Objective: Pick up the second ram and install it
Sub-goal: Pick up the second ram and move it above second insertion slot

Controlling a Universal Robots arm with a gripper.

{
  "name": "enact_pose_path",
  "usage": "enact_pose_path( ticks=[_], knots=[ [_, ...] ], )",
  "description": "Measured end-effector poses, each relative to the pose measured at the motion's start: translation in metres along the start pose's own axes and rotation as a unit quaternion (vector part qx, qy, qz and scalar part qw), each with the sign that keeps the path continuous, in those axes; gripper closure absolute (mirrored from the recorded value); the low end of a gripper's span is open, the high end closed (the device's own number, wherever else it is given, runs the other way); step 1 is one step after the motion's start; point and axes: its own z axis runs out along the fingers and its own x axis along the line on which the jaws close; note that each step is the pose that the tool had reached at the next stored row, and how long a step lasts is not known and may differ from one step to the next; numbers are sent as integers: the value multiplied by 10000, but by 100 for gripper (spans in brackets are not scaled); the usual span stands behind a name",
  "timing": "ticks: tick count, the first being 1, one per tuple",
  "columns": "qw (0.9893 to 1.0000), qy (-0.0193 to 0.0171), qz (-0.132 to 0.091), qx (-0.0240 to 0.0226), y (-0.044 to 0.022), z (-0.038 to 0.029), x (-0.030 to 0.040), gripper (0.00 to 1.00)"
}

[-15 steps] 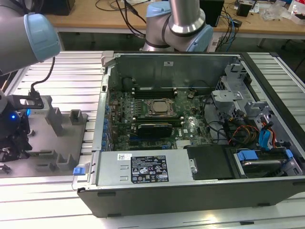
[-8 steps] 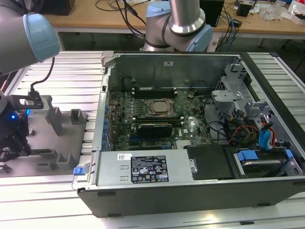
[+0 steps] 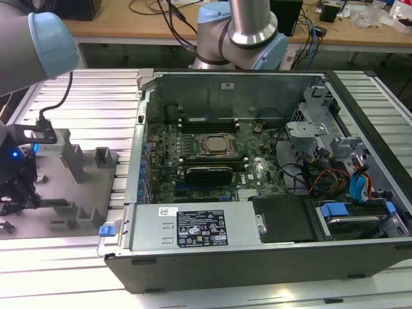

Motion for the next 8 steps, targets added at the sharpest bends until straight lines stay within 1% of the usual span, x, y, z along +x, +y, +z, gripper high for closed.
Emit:
enact_pose_path(
  ticks=[5, 6, 8],
  knots=[
    [10000, 0, 0, 1, 3, -65, -2, 86],
    [10000, 0, 0, 0, 4, -95, -3, 86],
    [10000, 0, 0, 0, 6, -132, -5, 86]
  ],
)
